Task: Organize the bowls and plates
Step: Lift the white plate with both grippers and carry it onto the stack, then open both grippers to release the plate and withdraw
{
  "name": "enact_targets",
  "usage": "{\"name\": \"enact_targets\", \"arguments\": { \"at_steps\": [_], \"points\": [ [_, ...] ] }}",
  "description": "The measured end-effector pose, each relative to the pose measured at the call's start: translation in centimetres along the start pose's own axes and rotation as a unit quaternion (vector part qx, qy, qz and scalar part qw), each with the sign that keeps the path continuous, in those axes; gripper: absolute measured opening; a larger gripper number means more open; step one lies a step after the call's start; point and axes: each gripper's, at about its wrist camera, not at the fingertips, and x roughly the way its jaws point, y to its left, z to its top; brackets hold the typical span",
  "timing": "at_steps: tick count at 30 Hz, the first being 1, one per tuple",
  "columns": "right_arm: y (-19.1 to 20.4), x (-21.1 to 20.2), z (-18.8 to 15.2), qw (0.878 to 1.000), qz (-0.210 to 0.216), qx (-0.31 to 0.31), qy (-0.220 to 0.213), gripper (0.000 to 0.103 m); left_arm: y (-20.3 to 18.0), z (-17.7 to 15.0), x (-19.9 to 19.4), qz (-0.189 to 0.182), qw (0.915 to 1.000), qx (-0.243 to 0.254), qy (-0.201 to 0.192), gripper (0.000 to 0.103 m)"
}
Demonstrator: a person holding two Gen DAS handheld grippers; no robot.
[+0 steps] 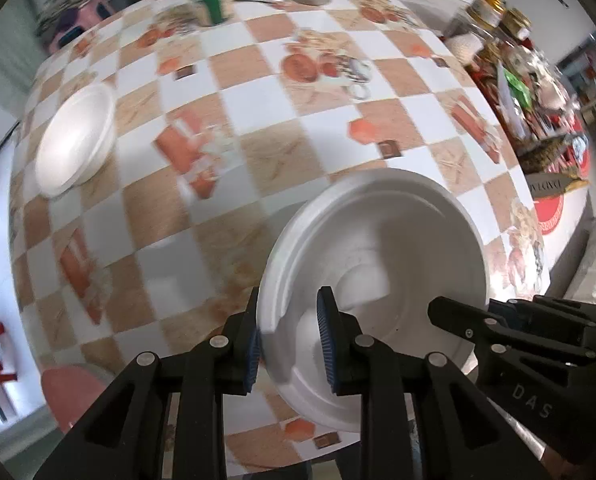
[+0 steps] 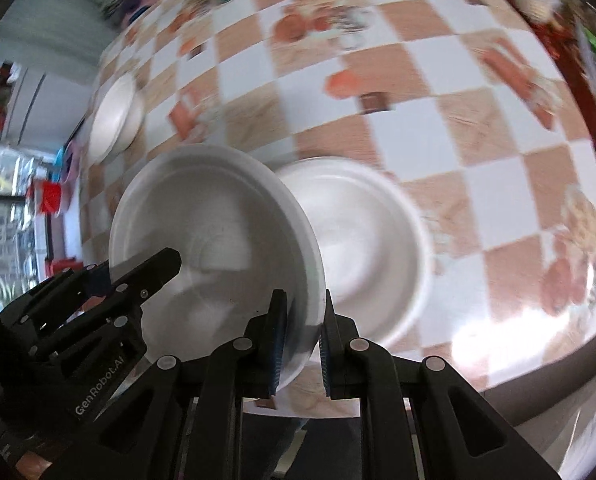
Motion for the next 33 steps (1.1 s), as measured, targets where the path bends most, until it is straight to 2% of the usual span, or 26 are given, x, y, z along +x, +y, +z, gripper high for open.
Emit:
{"name": "enact_targets", "arguments": {
  "at_steps": [6,13,17,25,26,28,30,33],
  "points": [
    [-3.1,-0.7,0.3,0.999,-0.019,0.029,-0.008,0.017,-2.1,1.0,1.8,-0.007,0.9997,0.016,0.018,0.027],
    [-5.0,-0.2,0.6,0.999,-0.033,0.042,-0.004,0.017,-3.1,0.8,3.0,-0.008,0.9993,0.024,0.028,0.027],
    [-5.3,0.2,0.8,0.998,-0.035,0.043,-0.002,0.017,-3.4,0.8,2.9,-0.004,0.9993,0.033,0.017,0.027],
    [-5.0,0.4,0.7,0.998,-0.04,0.041,-0.004,0.017,-3.2,0.7,2.8,-0.013,0.9992,0.032,0.022,0.031],
    [-5.0,0.4,0.7,0.998,-0.04,0.041,-0.003,0.017,-3.2,0.6,2.7,-0.014,0.9991,0.033,0.023,0.033],
    [-5.0,0.4,0.6,0.998,-0.042,0.04,-0.003,0.017,-3.1,0.4,2.5,-0.01,0.9991,0.034,0.021,0.046],
    [-4.9,0.4,0.5,0.998,-0.043,0.041,-0.003,0.017,-2.8,0.2,2.1,-0.006,0.9993,0.034,0.013,0.063],
    [-4.9,0.3,0.4,0.998,-0.049,0.043,-0.008,0.017,-2.3,0.2,1.8,-0.007,0.9996,0.027,0.007,0.071]
  ]
}}
